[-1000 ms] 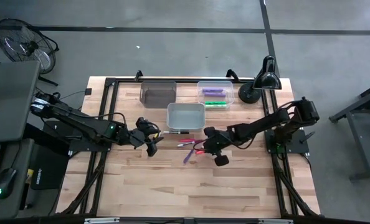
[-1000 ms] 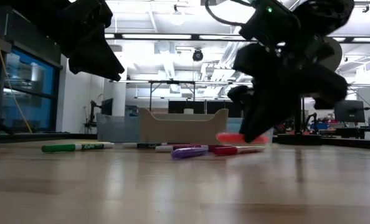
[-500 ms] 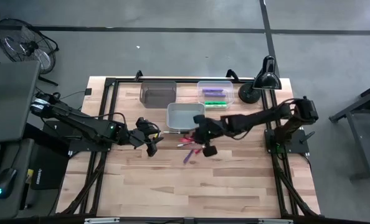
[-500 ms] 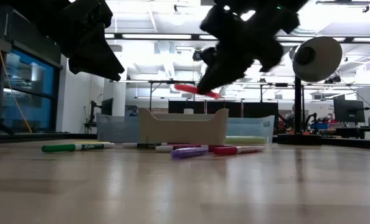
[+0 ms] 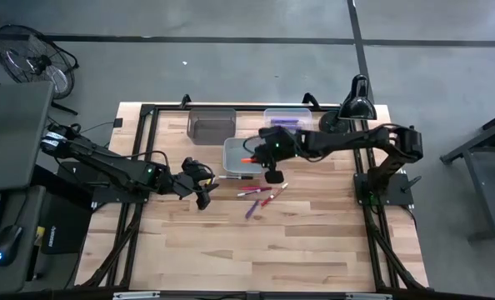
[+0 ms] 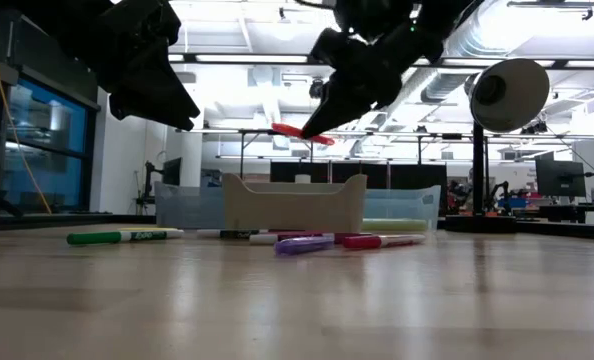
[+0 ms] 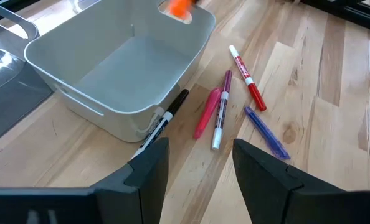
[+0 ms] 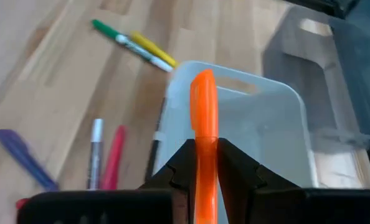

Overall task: Pick & Place Markers
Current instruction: Put the orange pen into the gray bin

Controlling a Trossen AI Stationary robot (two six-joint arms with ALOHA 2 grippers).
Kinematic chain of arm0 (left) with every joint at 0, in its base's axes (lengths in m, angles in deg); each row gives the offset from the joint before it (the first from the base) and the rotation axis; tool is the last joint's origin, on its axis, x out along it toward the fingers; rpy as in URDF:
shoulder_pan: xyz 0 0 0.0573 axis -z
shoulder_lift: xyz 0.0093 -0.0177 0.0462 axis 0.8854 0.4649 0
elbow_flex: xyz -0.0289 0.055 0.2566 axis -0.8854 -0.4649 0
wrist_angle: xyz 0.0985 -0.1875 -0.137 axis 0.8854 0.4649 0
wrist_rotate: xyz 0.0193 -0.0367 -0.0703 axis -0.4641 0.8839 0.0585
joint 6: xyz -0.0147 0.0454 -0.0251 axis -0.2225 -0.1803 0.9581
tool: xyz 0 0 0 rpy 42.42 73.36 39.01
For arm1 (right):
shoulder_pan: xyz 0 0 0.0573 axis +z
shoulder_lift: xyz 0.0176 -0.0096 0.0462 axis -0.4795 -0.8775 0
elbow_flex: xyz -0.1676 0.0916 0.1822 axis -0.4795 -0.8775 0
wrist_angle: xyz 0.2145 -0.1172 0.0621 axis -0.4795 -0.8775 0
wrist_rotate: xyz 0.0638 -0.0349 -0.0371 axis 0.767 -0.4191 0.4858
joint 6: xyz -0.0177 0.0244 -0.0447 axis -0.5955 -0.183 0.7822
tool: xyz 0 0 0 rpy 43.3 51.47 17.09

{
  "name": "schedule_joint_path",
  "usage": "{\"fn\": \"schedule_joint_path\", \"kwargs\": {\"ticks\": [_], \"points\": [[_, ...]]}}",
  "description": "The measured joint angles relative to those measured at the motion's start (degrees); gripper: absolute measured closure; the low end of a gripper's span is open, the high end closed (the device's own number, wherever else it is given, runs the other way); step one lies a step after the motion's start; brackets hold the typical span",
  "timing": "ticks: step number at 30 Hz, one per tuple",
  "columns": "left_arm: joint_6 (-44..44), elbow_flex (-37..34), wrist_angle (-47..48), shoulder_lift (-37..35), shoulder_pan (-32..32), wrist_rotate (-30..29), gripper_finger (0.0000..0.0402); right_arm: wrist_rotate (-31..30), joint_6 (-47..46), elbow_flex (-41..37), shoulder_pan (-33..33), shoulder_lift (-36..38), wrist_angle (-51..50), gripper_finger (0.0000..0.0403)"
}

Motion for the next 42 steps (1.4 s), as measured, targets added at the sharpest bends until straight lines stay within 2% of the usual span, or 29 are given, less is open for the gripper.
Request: {"fn": "schedule_joint_path", "kwargs": {"ticks": [8,22,36,42], "points": [[-0.1,0.0,-0.01,0.01,0.0,-0.02,0.0227,4.18,-0.66,0.09,-5.12,-0.91,0.89,0.0358],[-0.48,0.0,0.16,0.01,0.01,-0.07,0.0227,3.28,-1.32,0.11,-6.32,-9.68,9.59,0.0353],[-0.46,0.0,0.43,0.01,-0.01,-0.07,0.0227,4.29,-7.19,0.11,-8.5,-11.28,8.04,0.0347],[-0.46,0.0,0.43,0.01,0.01,-0.07,0.0227,4.29,-6.87,0.11,-8.51,-11.28,5.86,0.0351]]}}
